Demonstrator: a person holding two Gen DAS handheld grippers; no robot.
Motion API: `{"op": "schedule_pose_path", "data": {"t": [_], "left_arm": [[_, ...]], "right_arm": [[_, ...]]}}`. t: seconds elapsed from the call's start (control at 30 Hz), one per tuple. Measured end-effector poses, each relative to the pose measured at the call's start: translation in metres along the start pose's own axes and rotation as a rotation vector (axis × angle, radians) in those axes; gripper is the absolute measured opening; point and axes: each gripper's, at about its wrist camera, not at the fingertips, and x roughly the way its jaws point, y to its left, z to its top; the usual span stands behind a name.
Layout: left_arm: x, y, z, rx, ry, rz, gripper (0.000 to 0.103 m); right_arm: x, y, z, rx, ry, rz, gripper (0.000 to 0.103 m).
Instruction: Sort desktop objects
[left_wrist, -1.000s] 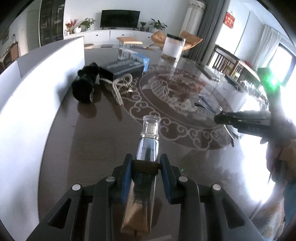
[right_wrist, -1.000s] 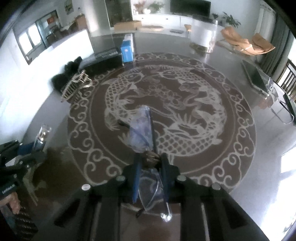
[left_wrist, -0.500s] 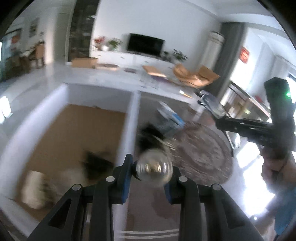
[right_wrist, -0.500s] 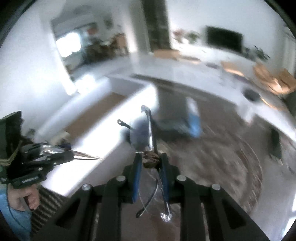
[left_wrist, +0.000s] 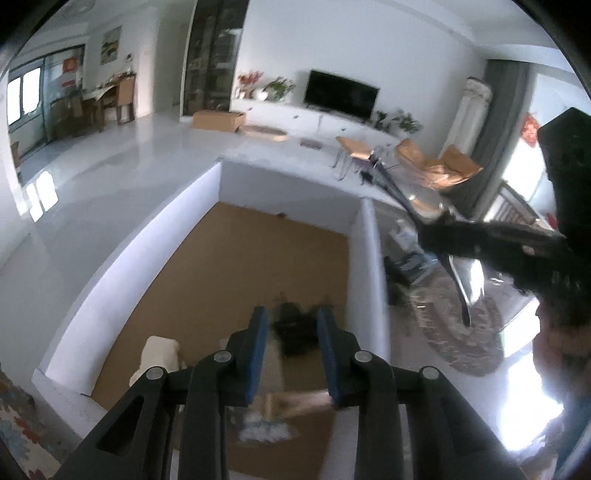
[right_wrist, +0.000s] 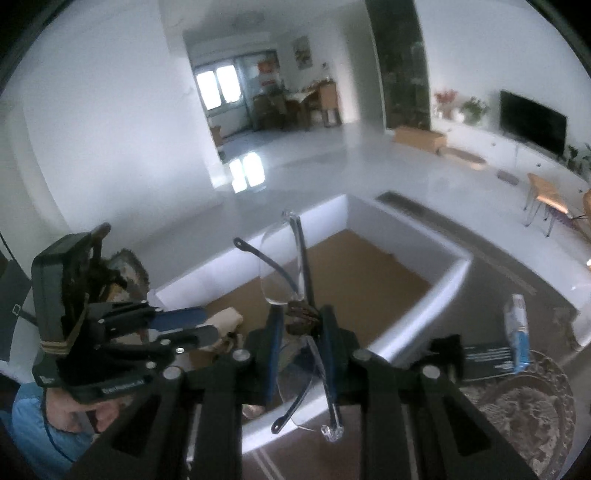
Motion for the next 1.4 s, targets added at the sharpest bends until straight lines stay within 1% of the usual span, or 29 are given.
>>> {"op": "schedule_pose_path", "data": {"t": [0.07, 0.17, 0.2, 0.23, 0.27, 0.3, 0.33, 0.37, 0.4, 0.43, 0.47, 0.53, 0.6, 0.63, 0.7, 0.77, 0.83, 0.87, 0.93, 0.97, 1.03, 1.1, 1.17, 1.23, 1.27, 1.33, 1.37, 1.4], "left_arm": [[0.022, 0.010, 0.002, -0.005, 0.039, 0.042, 0.027], [0.042, 0.017, 0.000, 0.006, 0.085, 0.070, 0.027], [0.044, 0.019, -0.002, 0.009, 0.093, 0.086, 0.028], [0.046, 0.021, -0.004, 0.009, 0.102, 0.099, 0.032], [0.049, 0.024, -0.006, 0.002, 0.117, 0.105, 0.041], [0.051, 0.027, -0.009, -0.008, 0.131, 0.111, 0.065], [0.052, 0.030, -0.010, -0.019, 0.137, 0.117, 0.081], [0.051, 0.033, -0.014, -0.029, 0.131, 0.124, 0.082], [0.050, 0.035, -0.017, -0.032, 0.129, 0.124, 0.082], [0.049, 0.036, -0.020, -0.035, 0.131, 0.127, 0.082], [0.049, 0.038, -0.020, -0.041, 0.136, 0.132, 0.082], [0.048, 0.038, -0.024, -0.055, 0.144, 0.137, 0.082], [0.047, 0.036, -0.027, -0.071, 0.153, 0.127, 0.082], [0.044, 0.032, -0.029, -0.071, 0.151, 0.119, 0.082], [0.032, 0.017, -0.033, -0.048, 0.126, 0.090, 0.082], [0.019, -0.003, -0.039, -0.010, 0.093, 0.059, 0.082], [0.009, -0.025, -0.044, 0.025, 0.073, 0.020, 0.082], [0.005, -0.043, -0.048, 0.054, 0.065, -0.013, 0.082], [0.000, -0.070, -0.056, 0.091, 0.062, -0.055, 0.084], [0.000, -0.090, -0.062, 0.119, 0.068, -0.088, 0.086], [0.001, -0.118, -0.072, 0.155, 0.079, -0.136, 0.096], [0.011, -0.154, -0.087, 0.206, 0.110, -0.180, 0.103], [0.029, -0.189, -0.104, 0.264, 0.156, -0.178, 0.103], [0.052, -0.209, -0.115, 0.293, 0.203, -0.162, 0.103], [0.070, -0.219, -0.123, 0.304, 0.234, -0.157, 0.103], [0.093, -0.230, -0.131, 0.320, 0.261, -0.137, 0.103], [0.110, -0.233, -0.135, 0.335, 0.273, -0.104, 0.103], [0.117, -0.236, -0.138, 0.344, 0.275, -0.085, 0.103]], "right_arm": [[0.034, 0.003, 0.000, 0.008, 0.056, -0.007, 0.021], [0.080, 0.009, -0.006, 0.001, 0.135, -0.026, 0.021], [0.091, 0.010, -0.008, -0.007, 0.152, -0.030, 0.021], [0.101, 0.011, -0.011, -0.014, 0.167, -0.035, 0.021], [0.110, 0.010, -0.012, -0.013, 0.174, -0.039, 0.021], [0.116, 0.009, -0.012, -0.009, 0.175, -0.044, 0.022], [0.122, 0.007, -0.011, -0.009, 0.175, -0.054, 0.025], [0.127, 0.006, -0.010, -0.012, 0.176, -0.063, 0.038], [0.129, 0.005, -0.009, -0.011, 0.175, -0.070, 0.049], [0.128, 0.004, -0.007, -0.008, 0.163, -0.070, 0.070], [0.126, 0.002, -0.005, -0.006, 0.148, -0.066, 0.080], [0.120, 0.000, -0.003, -0.004, 0.131, -0.069, 0.083], [0.108, -0.004, -0.001, 0.007, 0.115, -0.061, 0.083], [0.094, -0.004, -0.002, 0.014, 0.096, -0.061, 0.084], [0.075, -0.012, -0.006, 0.018, 0.059, -0.070, 0.085], [0.049, -0.021, -0.015, 0.019, 0.011, -0.100, 0.091], [0.024, -0.037, -0.036, 0.028, -0.022, -0.140, 0.096], [0.014, -0.045, -0.046, 0.035, -0.026, -0.157, 0.098], [-0.006, -0.064, -0.078, 0.054, -0.024, -0.198, 0.099], [-0.014, -0.076, -0.098, 0.072, -0.014, -0.224, 0.100], [-0.028, -0.104, -0.142, 0.131, 0.017, -0.276, 0.100], [-0.037, -0.132, -0.185, 0.202, 0.063, -0.334, 0.100], [-0.044, -0.156, -0.218, 0.252, 0.109, -0.391, 0.100], [-0.052, -0.180, -0.251, 0.307, 0.145, -0.436, 0.100], [-0.055, -0.187, -0.261, 0.329, 0.151, -0.441, 0.100], [-0.061, -0.203, -0.279, 0.374, 0.159, -0.450, 0.100], [-0.064, -0.209, -0.282, 0.386, 0.160, -0.451, 0.100], [-0.064, -0.215, -0.283, 0.397, 0.163, -0.449, 0.100]]}}
